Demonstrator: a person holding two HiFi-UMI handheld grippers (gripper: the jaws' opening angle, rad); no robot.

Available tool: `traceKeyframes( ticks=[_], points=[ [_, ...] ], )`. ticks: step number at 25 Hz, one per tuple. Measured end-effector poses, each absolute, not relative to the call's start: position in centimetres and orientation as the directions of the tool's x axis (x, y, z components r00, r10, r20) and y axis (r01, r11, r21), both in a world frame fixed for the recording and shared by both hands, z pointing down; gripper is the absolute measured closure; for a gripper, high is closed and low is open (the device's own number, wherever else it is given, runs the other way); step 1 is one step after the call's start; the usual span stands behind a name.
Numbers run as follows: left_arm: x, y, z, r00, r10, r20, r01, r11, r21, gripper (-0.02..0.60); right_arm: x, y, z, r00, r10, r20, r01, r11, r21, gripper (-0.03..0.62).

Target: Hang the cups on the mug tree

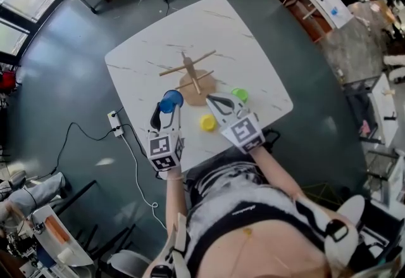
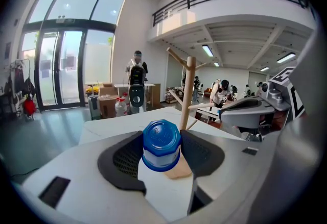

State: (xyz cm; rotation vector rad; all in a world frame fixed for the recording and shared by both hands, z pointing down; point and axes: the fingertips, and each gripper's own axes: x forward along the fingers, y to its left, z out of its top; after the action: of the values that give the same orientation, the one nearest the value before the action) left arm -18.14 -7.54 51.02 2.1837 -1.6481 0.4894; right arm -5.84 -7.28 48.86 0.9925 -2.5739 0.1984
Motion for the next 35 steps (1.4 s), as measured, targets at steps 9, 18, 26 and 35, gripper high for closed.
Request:
traceKeyframes(
  ticks=[9, 18, 26, 35],
  points=[
    [-17.3, -10.3, 51.0, 0.295, -0.84, 0.454, -0.955, -0.25, 0.157, 0.347, -5.0, -8.1, 49.2, -0.667, -0.628, 0.4, -0.685, 0.728, 0.0, 0.589],
    [-16.5, -11.8, 53.5, 0.356, -0.813, 0.461, -0.93, -0.262, 0.257, 0.345, -3.1, -9.1, 49.6, -0.635, -0.65, 0.417, -0.717, 0.697, -0.004, 0.589],
    [-15.8, -12.2, 55.3, 0.399, -0.792, 0.462, -0.907, -0.265, 0.329, 0.345, -2.2, -9.4, 50.1, -0.615, -0.668, 0.419, -0.741, 0.671, -0.017, 0.589],
    [-16.4, -12.4, 57.5, 0.448, -0.778, 0.441, -0.861, -0.242, 0.447, 0.341, -1.6, -9.2, 50.9, -0.598, -0.664, 0.448, -0.753, 0.657, -0.03, 0.589]
  ],
)
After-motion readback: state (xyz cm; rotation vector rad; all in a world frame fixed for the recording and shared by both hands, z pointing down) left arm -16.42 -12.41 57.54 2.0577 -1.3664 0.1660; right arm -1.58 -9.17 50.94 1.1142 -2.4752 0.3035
